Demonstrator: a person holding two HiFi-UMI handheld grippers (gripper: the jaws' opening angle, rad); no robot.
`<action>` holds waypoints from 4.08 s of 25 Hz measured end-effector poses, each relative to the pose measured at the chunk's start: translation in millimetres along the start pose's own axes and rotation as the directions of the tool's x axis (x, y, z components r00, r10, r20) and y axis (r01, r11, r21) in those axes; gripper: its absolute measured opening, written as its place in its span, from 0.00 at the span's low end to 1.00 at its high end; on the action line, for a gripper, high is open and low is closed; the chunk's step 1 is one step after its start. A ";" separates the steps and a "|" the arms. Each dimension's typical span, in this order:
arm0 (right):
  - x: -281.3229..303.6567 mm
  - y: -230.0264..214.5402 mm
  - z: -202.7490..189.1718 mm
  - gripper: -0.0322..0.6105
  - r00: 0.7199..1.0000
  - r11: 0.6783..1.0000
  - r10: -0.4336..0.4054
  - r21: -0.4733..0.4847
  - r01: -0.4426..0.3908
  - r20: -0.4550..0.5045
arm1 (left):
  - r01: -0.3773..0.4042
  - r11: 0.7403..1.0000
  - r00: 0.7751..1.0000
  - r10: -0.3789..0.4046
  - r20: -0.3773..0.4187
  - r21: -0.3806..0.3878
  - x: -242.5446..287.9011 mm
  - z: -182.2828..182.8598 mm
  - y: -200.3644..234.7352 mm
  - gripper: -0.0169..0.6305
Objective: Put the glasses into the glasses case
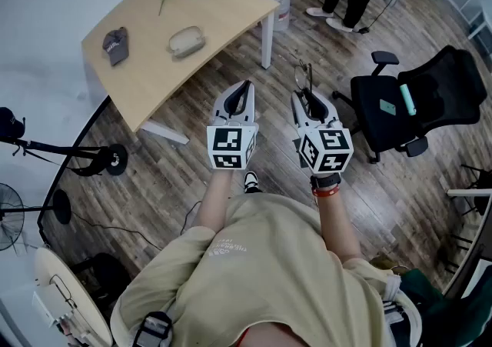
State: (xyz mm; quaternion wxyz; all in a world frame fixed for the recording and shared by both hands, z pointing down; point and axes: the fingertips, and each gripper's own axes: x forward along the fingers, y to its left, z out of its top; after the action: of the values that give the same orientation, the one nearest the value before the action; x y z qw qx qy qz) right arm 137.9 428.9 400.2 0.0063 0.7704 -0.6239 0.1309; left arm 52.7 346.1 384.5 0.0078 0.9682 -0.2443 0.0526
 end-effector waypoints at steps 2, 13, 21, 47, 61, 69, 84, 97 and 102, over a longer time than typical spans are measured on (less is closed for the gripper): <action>17.6 13.4 2.0 0.23 1.000 1.000 0.011 0.007 -0.011 -0.003 | -0.017 1.000 1.000 0.017 0.001 -0.003 0.2 1.0 21.6 0.07; 121.4 101.1 -10.1 0.24 0.987 0.993 0.118 0.006 -0.118 -0.107 | -0.123 0.992 0.992 0.122 -0.018 -0.042 -15.4 -10.9 147.9 0.07; 176.6 161.7 -27.1 0.24 0.957 0.973 0.224 -0.006 -0.229 -0.184 | -0.231 0.967 0.973 0.227 -0.053 -0.107 -40.4 -35.8 219.6 0.07; 446.1 190.2 -4.1 0.24 0.777 0.830 0.532 0.024 -0.558 -0.337 | -0.458 0.875 0.888 0.439 -0.138 -0.159 110.1 -46.0 412.5 0.07; 567.8 165.4 -5.4 0.25 0.645 0.732 0.627 0.047 -0.680 -0.436 | -0.537 0.834 0.836 0.507 -0.209 -0.124 205.0 -56.0 484.4 0.07; 619.6 166.6 -27.5 0.23 0.520 0.646 0.661 0.057 -0.761 -0.541 | -0.539 0.829 0.830 0.493 -0.261 -0.149 218.1 -79.2 510.4 0.07; 669.3 192.1 -82.3 0.23 0.235 0.498 0.600 0.127 -0.858 -0.765 | -0.474 0.867 0.858 0.417 -0.300 -0.153 233.3 -106.8 568.7 0.07; 689.3 201.1 -141.4 0.23 -0.125 0.191 0.431 0.225 -0.955 -0.894 | -0.457 0.872 0.858 0.381 -0.344 -0.175 239.4 -136.3 606.2 0.07; 694.2 207.1 -162.5 0.24 -0.192 0.141 0.312 0.245 -0.959 -0.930 | -0.461 0.869 0.853 0.378 -0.359 -0.180 236.4 -144.8 620.0 0.07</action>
State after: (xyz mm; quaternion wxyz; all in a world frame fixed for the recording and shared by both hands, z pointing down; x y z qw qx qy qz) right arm 36.9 -255.0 670.9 0.4914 -0.0025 -0.8258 0.2767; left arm -48.5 -305.5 546.9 0.1611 0.8602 -0.4517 0.1731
